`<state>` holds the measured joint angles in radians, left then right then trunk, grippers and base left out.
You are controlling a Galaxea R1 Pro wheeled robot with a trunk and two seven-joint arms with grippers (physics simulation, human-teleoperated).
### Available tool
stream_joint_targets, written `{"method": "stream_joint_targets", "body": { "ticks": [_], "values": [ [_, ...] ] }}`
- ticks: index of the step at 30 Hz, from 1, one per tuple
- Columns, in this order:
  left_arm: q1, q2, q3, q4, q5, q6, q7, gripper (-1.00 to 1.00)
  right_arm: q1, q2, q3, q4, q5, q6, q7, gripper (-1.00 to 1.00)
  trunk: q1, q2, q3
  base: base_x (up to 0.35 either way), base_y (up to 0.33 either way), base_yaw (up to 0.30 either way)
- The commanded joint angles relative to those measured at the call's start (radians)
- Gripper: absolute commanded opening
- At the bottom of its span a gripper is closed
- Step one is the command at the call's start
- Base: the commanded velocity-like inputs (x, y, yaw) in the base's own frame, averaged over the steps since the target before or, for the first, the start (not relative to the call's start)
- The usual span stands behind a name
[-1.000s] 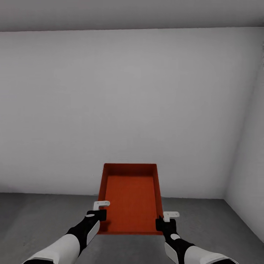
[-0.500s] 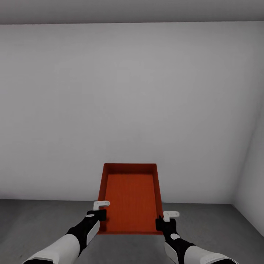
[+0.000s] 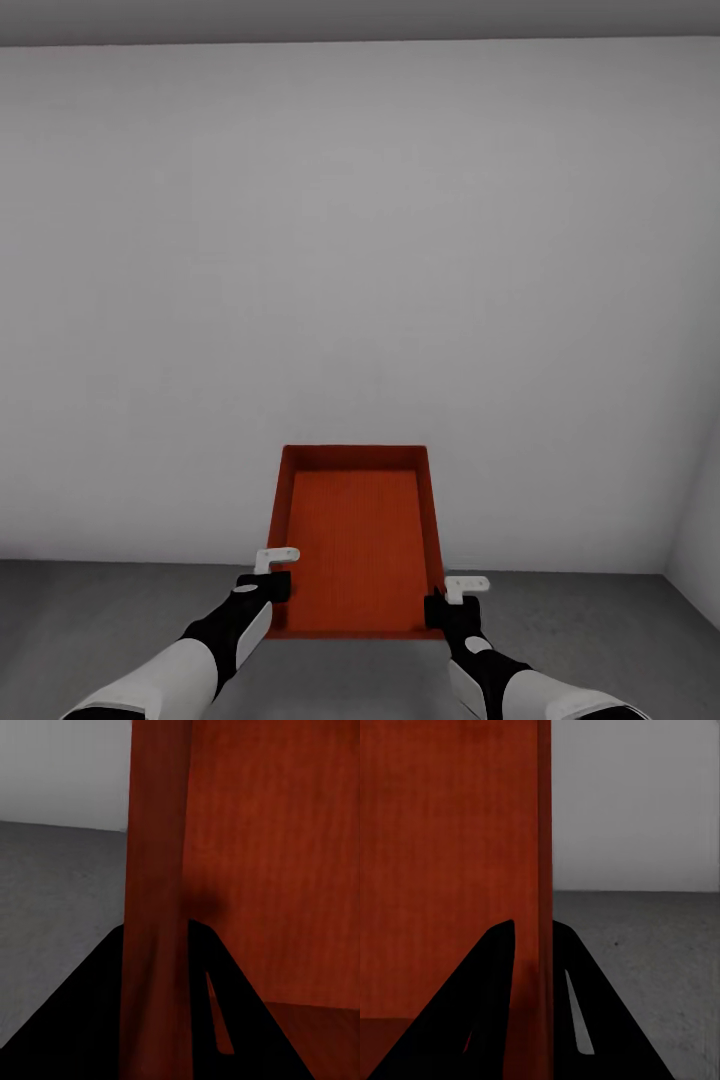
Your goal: Move the two storage containers from the living room to the garage. In the garage, place one container on the floor and stack the other container on top of it (either order is fine).
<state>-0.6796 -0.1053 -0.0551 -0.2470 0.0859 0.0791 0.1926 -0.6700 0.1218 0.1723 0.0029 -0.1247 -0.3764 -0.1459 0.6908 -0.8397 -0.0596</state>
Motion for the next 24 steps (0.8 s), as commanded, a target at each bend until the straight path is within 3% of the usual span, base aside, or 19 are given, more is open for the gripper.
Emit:
{"method": "stream_joint_targets", "body": {
  "ticks": [1,13,24],
  "values": [
    [-0.001,0.001,0.089,-0.005,-0.006,0.007,0.011,-1.00,0.000,-0.004,-0.034,0.002,-0.036,-0.008,-0.008,-1.00,0.001,-0.001,-0.002,0.226,0.078,0.000],
    [-0.001,0.001,0.089,-0.007,-0.006,0.005,0.011,-1.00,0.000,-0.004,-0.034,0.003,-0.036,-0.009,-0.008,-1.00,0.001,-0.001,-0.002,0.043,0.015,0.000],
    [-0.001,0.000,0.089,-0.008,-0.008,0.005,0.012,-1.00,0.000,-0.004,-0.034,0.003,-0.036,-0.007,-0.008,-1.00,0.001,-0.001,-0.018,0.000,0.000,0.000]
  ]
}}
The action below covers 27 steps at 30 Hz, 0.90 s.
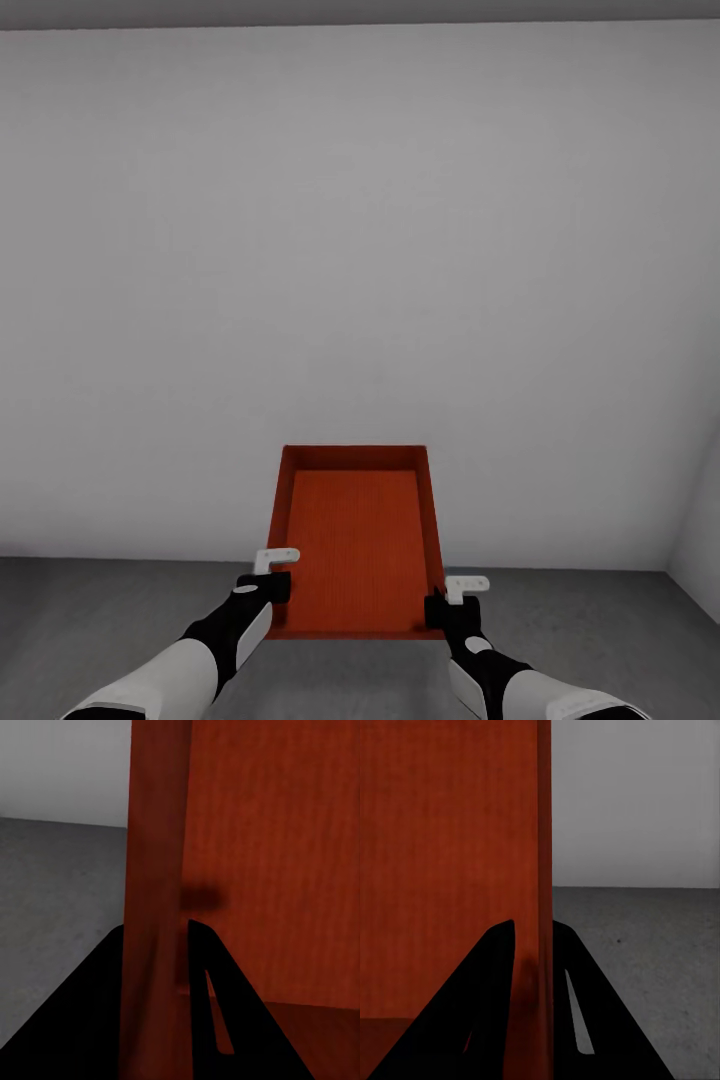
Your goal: Move the two storage containers from the living room to the garage. In the garage, place one container on the floor and stack the other container on top of it (either order is fine).
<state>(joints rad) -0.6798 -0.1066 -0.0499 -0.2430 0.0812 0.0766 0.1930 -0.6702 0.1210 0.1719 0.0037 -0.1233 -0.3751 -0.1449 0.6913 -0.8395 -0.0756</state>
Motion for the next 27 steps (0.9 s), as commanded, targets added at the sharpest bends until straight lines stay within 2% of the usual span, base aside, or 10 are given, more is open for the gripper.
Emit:
{"method": "stream_joint_targets", "body": {
  "ticks": [1,27],
  "values": [
    [-0.001,0.001,0.084,-0.012,-0.003,0.008,0.012,-1.00,0.000,-0.003,-0.034,0.002,-0.038,-0.008,-0.009,-1.00,0.000,-0.001,-0.003,0.000,0.000,0.000],
    [-0.001,-0.001,0.085,-0.010,-0.003,0.009,0.012,-1.00,0.000,-0.003,-0.034,0.002,-0.038,-0.008,-0.009,-1.00,0.000,-0.001,-0.045,0.000,0.000,0.000]
  ]
}}
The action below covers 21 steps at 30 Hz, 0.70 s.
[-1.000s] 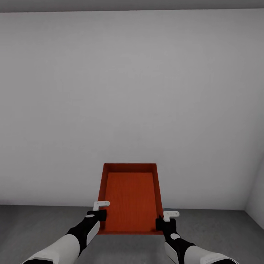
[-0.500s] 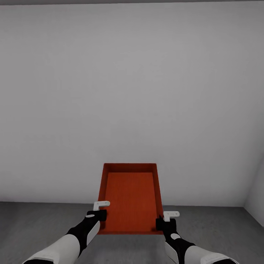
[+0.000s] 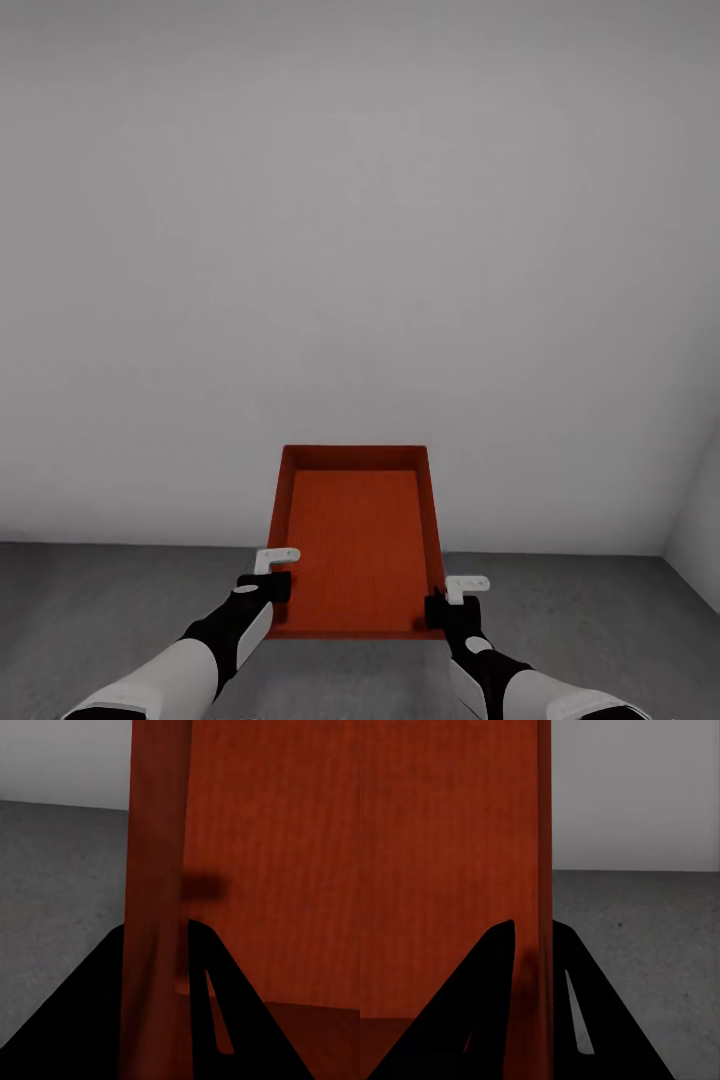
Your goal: Move the two storage containers from the living room to the garage. In the garage, place one container on the floor and stack the other container on top of it (either order is fine).
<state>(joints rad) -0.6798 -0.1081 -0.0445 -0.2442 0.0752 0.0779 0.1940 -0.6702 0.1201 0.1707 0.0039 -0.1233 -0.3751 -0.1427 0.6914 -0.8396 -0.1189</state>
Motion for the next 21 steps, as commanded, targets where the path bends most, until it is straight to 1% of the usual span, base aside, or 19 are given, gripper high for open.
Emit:
{"method": "stream_joint_targets", "body": {
  "ticks": [1,21],
  "values": [
    [-0.001,0.001,0.080,-0.009,0.003,0.008,0.011,-1.00,0.000,-0.002,-0.033,0.002,-0.038,-0.008,-0.011,-1.00,0.000,-0.001,-0.003,0.000,0.000,0.000],
    [-0.001,0.000,0.080,-0.010,0.003,0.008,0.010,-1.00,0.000,-0.002,-0.033,0.002,-0.038,-0.008,-0.011,-1.00,0.000,-0.001,-0.035,0.000,0.000,0.000]
  ]
}}
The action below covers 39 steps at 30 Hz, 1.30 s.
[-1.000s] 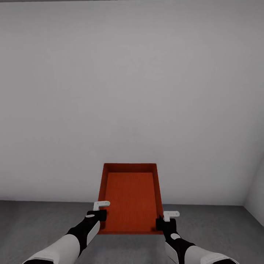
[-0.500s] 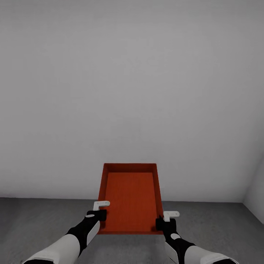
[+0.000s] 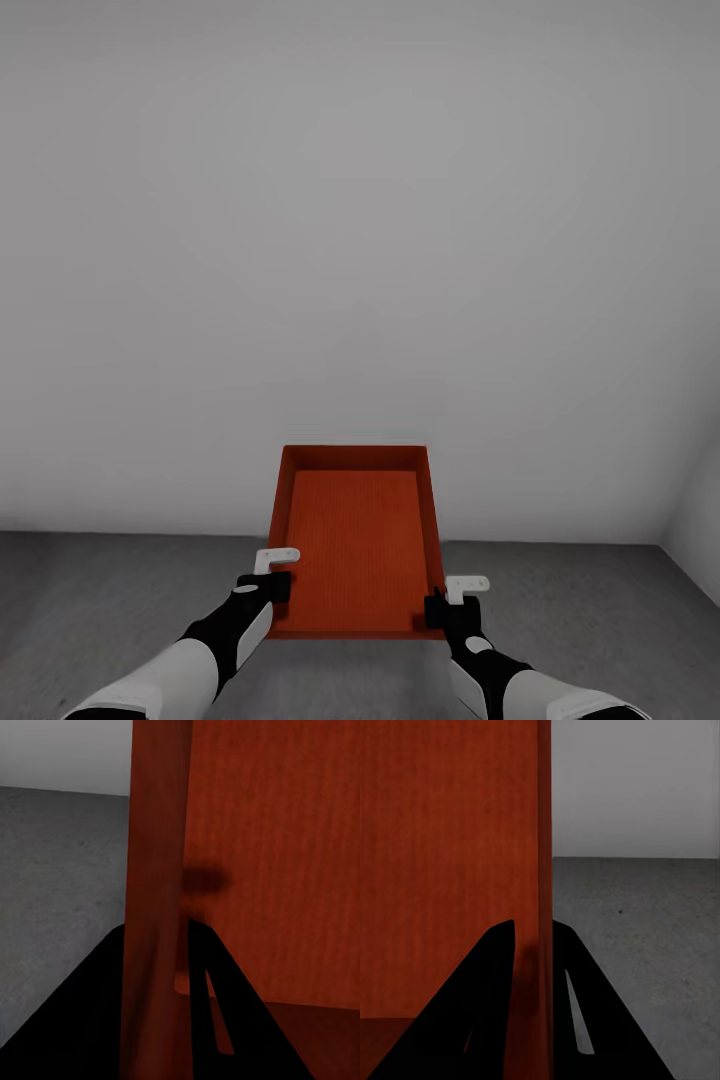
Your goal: Move the two storage containers from the living room to the garage. In the garage, place one container on the floor and stack the other container on top of it (either order is fine).
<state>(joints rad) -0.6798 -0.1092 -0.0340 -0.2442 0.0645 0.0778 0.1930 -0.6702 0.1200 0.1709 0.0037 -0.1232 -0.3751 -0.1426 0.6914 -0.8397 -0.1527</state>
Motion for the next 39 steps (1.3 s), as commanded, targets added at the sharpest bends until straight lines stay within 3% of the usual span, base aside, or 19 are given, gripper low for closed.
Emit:
{"method": "stream_joint_targets", "body": {
  "ticks": [1,39],
  "values": [
    [-0.001,0.001,0.069,-0.010,0.014,0.008,0.011,-1.00,0.000,-0.002,-0.033,0.002,-0.038,-0.008,-0.011,-1.00,0.000,-0.001,-0.003,0.000,0.000,0.000],
    [-0.001,0.000,0.069,-0.009,0.014,0.008,0.011,-1.00,0.000,-0.003,-0.034,0.002,-0.039,-0.007,-0.011,-1.00,0.000,-0.001,-0.064,0.000,0.000,0.000]
  ]
}}
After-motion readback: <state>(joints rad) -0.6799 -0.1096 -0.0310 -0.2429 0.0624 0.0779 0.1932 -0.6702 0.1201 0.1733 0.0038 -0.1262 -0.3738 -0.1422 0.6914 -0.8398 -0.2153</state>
